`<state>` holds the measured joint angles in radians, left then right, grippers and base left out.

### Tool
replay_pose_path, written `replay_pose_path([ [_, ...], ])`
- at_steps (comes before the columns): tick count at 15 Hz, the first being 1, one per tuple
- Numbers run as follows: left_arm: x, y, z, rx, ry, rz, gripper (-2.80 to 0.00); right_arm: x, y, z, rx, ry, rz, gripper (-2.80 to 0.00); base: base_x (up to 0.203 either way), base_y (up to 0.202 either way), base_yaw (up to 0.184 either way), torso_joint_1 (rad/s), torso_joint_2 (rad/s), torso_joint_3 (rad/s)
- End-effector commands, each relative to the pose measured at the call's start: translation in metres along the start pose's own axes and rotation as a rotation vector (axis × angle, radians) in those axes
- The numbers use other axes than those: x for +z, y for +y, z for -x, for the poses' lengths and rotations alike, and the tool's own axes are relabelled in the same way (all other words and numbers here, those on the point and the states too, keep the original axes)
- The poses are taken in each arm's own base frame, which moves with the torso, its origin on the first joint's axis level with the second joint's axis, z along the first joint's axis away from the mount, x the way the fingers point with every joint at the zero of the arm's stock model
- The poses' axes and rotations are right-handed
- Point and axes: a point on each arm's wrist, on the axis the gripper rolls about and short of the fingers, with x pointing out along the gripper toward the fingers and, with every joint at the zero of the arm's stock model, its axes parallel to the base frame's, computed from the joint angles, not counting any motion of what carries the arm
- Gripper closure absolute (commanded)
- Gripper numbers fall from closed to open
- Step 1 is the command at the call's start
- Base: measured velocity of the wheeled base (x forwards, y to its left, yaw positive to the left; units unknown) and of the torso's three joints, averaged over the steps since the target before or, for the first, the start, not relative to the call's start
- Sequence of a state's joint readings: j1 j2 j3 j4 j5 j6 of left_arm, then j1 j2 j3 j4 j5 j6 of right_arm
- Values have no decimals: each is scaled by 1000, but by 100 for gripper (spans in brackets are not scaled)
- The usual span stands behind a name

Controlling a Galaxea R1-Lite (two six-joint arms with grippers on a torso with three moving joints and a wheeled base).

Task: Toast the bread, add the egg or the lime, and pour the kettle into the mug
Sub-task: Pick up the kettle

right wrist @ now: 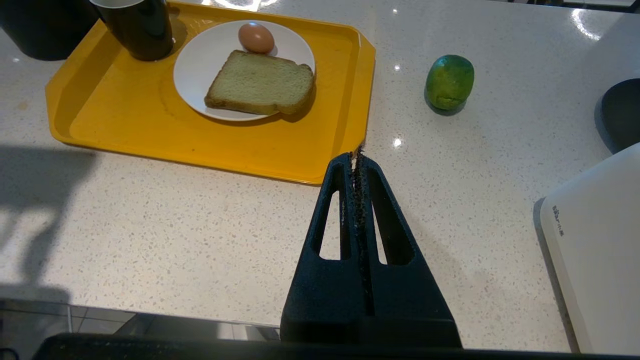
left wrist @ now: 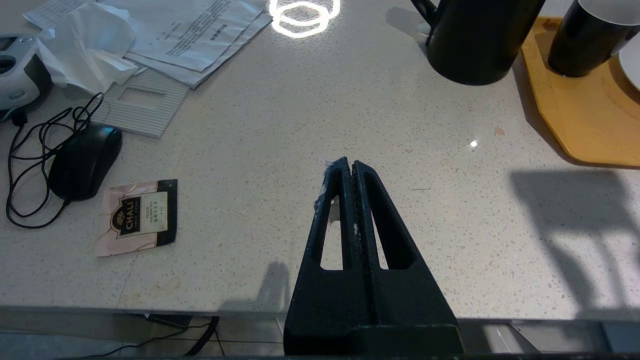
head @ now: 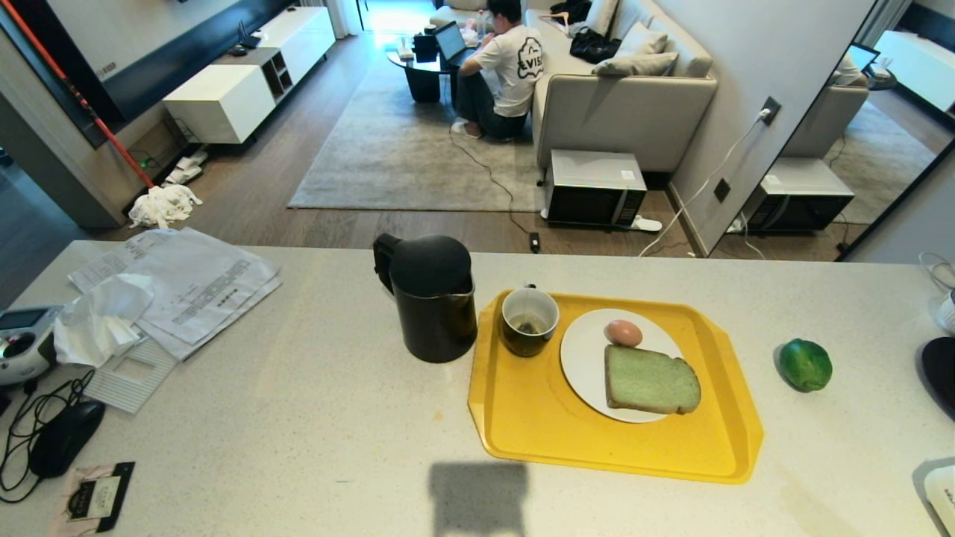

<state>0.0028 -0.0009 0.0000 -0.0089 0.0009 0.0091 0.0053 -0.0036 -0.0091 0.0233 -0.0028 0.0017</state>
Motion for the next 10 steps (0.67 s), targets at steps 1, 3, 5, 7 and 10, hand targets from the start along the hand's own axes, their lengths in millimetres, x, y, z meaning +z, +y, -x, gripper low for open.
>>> replay_pose_path([
  [1, 0, 0, 0, 1, -1, 0, 0, 0, 0, 0, -1, 3, 0, 0, 0, 0, 0, 0, 0, 0],
  [3, 0, 0, 0, 1, -1, 0, 0, 0, 0, 0, -1, 3, 0, 0, 0, 0, 0, 0, 0, 0],
  [5, 0, 0, 0, 1, -1, 0, 0, 0, 0, 0, -1, 3, 0, 0, 0, 0, 0, 0, 0, 0],
  [7, 0, 0, 0, 1, -1, 0, 0, 0, 0, 0, -1, 3, 0, 0, 0, 0, 0, 0, 0, 0],
  [10, 0, 0, 0, 1, -2, 0, 0, 0, 0, 0, -1, 3, 0, 0, 0, 0, 0, 0, 0, 0],
])
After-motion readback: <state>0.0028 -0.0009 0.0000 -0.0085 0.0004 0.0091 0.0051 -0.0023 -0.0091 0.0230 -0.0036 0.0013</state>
